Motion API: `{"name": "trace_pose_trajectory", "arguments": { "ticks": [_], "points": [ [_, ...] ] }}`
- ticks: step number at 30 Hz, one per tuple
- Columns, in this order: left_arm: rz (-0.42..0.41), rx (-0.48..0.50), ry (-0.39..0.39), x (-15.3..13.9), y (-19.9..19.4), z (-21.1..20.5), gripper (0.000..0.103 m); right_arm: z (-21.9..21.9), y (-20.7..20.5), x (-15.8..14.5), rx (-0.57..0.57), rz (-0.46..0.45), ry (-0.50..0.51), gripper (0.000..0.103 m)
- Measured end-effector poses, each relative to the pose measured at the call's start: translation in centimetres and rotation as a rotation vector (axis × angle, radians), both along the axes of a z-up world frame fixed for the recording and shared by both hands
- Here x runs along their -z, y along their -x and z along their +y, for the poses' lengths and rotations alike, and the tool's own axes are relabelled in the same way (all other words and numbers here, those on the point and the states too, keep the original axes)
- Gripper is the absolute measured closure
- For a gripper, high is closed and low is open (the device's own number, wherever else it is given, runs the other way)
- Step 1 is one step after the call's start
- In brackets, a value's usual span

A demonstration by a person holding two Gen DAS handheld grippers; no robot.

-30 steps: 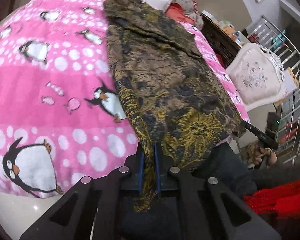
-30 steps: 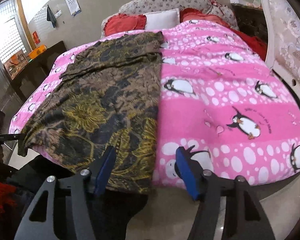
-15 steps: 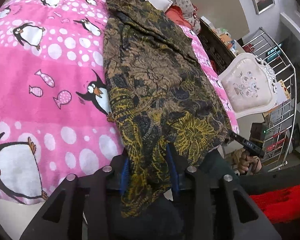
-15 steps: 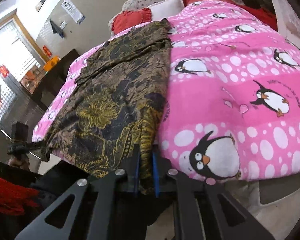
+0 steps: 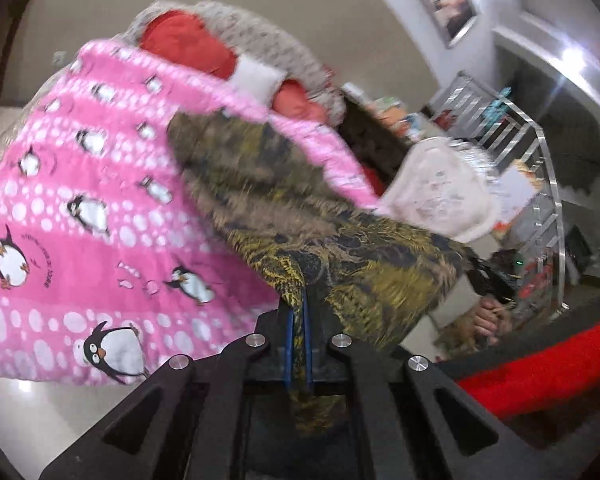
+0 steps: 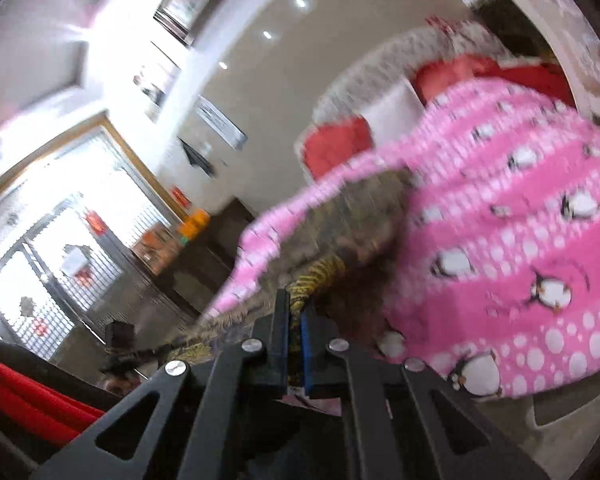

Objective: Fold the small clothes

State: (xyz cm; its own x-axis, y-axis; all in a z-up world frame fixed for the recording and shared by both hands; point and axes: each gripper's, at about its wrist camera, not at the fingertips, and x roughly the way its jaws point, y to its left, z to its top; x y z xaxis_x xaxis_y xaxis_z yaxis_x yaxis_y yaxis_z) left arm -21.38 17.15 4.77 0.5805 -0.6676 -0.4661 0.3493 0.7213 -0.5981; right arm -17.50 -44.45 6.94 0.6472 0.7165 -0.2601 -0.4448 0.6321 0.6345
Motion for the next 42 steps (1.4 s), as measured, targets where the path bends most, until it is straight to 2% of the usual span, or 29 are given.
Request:
{"name": "trace_pose_trajectory", "arguments": {
  "ticks": [3, 5, 9, 13, 17, 23, 27, 34, 36, 39, 42],
  "points": [
    [-0.052, 0.046, 0.006, -1.9, 1.6, -0.4, 0.103, -1.2, 1.7, -2.2, 0.003, -0.053, -0.031, 0.099],
    [-0.075, 0.065, 0.002, -2.2, 1.5, -0.7, 0.103, -1.2, 2.2, -3.3, -0.007, -0.071, -0.035, 0.099],
    [-0.037, -0.008, -0.005, -0.7, -3.4, -0.3, 0.103, -1.4, 0.3, -2.9, 0.002, -0.043, -0.028, 0.099],
    [-0.003, -0.069, -0.008, -0.1, -10.1, 0.2, 0.103, -0.8, -5.4, -1.0, 0.062, 0.043, -0.018, 0.099],
    [0.038, -0.096, -0.012, 0.5, -18.6, 1.0, 0.103, 0.1, -12.4, 0.6, 0.136, 0.103, -0.038, 0.099],
    [0.157, -0.132, -0.077, 4.2, -29.5, 1.8, 0.103, 1.6, -23.5, 4.1, 0.214, 0.233, -0.061, 0.098],
    [0.219, -0.154, -0.123, 7.2, -33.7, 1.9, 0.103, 3.0, -29.3, 6.9, 0.245, 0.308, 0.009, 0.098],
    [0.285, -0.163, -0.144, 11.8, -36.2, 1.5, 0.103, 3.2, -34.1, 12.2, 0.306, 0.419, 0.092, 0.098],
    [0.291, -0.16, -0.118, 12.4, -36.5, 1.8, 0.103, 3.3, -34.7, 13.5, 0.312, 0.442, 0.115, 0.098],
    [0.304, -0.146, -0.049, 13.1, -36.9, 2.7, 0.103, 3.0, -35.1, 14.8, 0.318, 0.459, 0.083, 0.099],
    [0.377, -0.133, 0.096, 14.1, -37.3, 4.5, 0.103, 2.9, -35.3, 15.0, 0.305, 0.461, 0.073, 0.098]
  ]
}}
